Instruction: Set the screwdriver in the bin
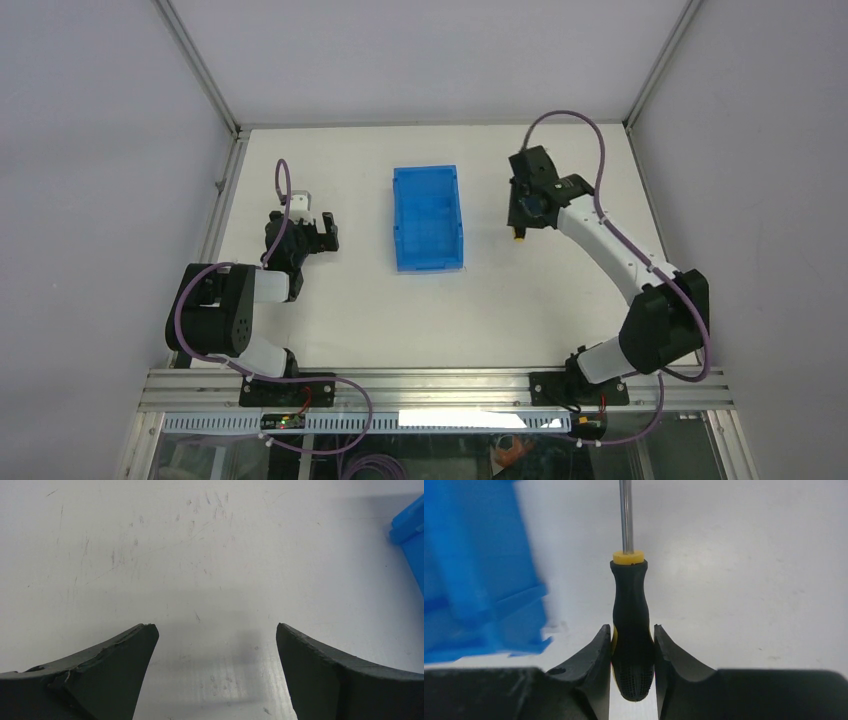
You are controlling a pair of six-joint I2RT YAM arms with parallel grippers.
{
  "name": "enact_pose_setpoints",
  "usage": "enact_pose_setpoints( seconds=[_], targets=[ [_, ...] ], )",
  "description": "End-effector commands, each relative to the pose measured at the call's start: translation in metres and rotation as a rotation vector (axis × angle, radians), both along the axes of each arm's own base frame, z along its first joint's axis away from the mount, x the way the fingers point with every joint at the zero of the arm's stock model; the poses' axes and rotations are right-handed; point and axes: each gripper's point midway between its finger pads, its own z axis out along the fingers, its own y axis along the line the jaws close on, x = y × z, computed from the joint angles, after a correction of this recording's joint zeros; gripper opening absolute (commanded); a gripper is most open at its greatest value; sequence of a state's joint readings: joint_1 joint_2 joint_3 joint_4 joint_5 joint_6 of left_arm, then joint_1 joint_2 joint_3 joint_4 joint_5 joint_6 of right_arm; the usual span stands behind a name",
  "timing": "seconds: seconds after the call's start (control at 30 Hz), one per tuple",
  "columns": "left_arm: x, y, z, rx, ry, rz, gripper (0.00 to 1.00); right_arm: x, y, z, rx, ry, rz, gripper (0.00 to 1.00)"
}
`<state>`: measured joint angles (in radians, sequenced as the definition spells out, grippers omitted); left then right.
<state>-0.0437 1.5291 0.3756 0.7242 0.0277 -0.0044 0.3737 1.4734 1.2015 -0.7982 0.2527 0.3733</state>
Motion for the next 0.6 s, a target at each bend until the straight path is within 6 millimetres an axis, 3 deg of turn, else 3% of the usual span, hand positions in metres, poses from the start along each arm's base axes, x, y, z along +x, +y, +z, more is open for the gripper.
enact_pose_setpoints(
  seconds=[0.0,0.13,0.23,0.33,0.57],
  targets=[
    [0.015,0.001,0.030,-0.019,-0.091,0.004,0.99,-0.005,0.082,0.055,0.069,-0.114,0.299,0.00],
    [0.015,0.001,0.030,-0.018,-0.091,0.005,0.99,-0.014,0.145,0.060,0.082,-0.120,0.494,0.00],
    [0.015,0.001,0.030,-0.019,-0.092,0.004,0.99,-0.016,0.178,0.059,0.073,-0.130,0.591,0.00],
    [0.014,0.001,0.030,-0.019,-0.091,0.004,0.99,-0.012,0.193,0.051,0.052,-0.126,0.626,0.01],
    [0.015,0.001,0.030,-0.019,-0.091,0.003,0.99,-0.003,0.203,0.009,0.034,-0.105,0.580,0.09]
  ],
)
